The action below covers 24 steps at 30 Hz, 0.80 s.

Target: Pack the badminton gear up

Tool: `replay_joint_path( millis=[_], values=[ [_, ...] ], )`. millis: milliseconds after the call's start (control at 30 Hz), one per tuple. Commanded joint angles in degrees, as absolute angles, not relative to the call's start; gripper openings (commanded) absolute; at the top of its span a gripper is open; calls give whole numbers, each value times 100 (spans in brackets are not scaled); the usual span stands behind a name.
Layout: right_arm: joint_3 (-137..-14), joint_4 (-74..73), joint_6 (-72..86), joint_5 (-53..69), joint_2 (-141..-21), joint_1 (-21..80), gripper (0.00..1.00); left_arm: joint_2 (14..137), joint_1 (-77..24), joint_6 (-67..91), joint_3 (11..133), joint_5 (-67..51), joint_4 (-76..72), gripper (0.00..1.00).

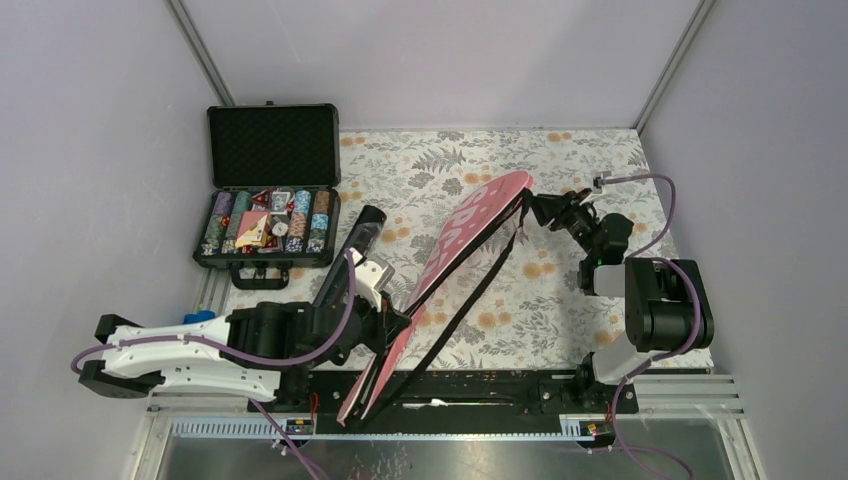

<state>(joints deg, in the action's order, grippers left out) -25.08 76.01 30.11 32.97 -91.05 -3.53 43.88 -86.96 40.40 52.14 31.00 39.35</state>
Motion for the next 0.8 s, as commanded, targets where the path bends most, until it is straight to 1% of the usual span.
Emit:
replay_joint_path(
  millis=[0, 67, 133, 200, 333, 367, 667, 767],
  values=[
    [-2899, 8443, 2582, 4212, -9147, -369, 50, 4159, -8684, 4072, 5570, 3111, 3389, 0],
    [-2981, 8419, 2261, 4597, -9091, -370, 52, 4134, -8684, 4038, 5600, 3103, 3384, 0],
    [-2952, 8181, 1468, 4952, -8929, -337, 54, 4103, -8684, 4026, 5623, 3078, 3400, 0],
    [-2876, 7780, 781, 4965, -8736, -339, 56, 4063, -8684, 4004, 5610, 3074, 3395, 0],
    [-2868, 6187, -711, 4760, -8307, -334, 58, 4043, -8673, 3973, 5573, 3077, 3397, 0],
    [-2839, 6011, -956, 4660, -8239, -326, 58, 4043, -8675, 3973, 5580, 3058, 3401, 0],
    [-3018, 5429, -1934, 4543, -8254, -308, 58, 3981, -8666, 3929, 5618, 3107, 3458, 0],
    [-3005, 5559, -1989, 4365, -8261, -275, 55, 3980, -8666, 3920, 5616, 3113, 3454, 0]
  ],
)
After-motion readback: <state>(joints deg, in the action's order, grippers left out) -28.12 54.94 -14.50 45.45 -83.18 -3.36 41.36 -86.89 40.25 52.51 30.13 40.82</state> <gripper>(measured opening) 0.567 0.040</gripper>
